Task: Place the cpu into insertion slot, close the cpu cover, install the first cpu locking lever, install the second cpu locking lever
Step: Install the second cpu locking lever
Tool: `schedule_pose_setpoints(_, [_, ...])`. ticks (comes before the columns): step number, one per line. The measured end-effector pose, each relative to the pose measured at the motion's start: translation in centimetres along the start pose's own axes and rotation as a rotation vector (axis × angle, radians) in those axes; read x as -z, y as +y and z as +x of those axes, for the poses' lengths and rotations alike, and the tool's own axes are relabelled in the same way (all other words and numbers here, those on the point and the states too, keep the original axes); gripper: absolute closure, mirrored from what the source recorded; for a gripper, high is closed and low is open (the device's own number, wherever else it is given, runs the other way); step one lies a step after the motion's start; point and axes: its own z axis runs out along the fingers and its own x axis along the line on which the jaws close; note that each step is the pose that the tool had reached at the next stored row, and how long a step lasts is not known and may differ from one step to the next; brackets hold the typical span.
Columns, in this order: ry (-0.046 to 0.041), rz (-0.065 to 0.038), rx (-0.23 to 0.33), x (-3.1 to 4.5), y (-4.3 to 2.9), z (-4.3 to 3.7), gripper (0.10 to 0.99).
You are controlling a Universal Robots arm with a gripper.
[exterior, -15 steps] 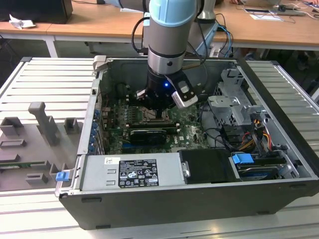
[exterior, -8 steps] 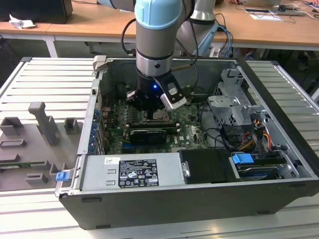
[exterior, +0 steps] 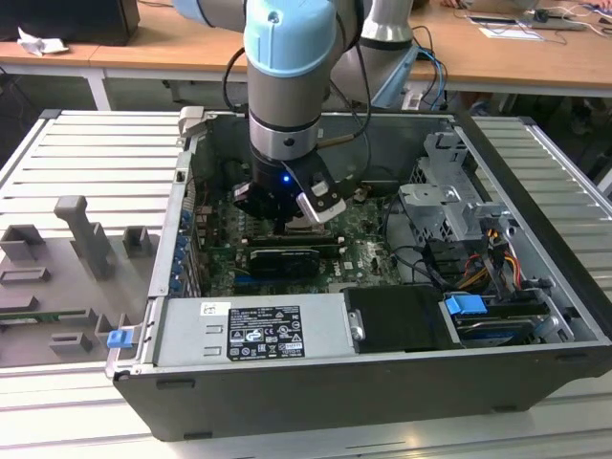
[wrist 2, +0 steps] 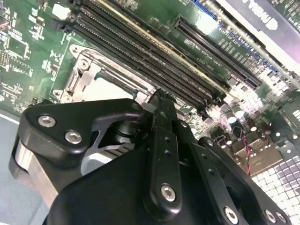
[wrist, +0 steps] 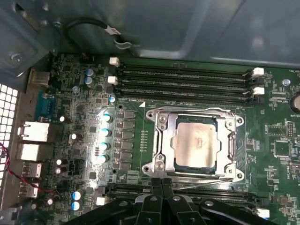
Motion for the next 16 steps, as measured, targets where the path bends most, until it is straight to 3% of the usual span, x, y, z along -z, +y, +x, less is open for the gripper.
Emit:
schedule_pose_setpoints(4, [-0.005,-0.007,0.001,-0.32,-0.41,0.36,0.98])
schedule_pose_setpoints(9, [-0.0083,-0.031,0.004,-1.23,-0.68,0.42,0.98])
schedule_pose_setpoints(11, [-0.012,-0.05,0.008,-1.62,-0.87,0.57,0.98])
schedule_pose_setpoints(16, [-0.0194,-0.066,0.014,-1.91,-1.04,0.88,0.98])
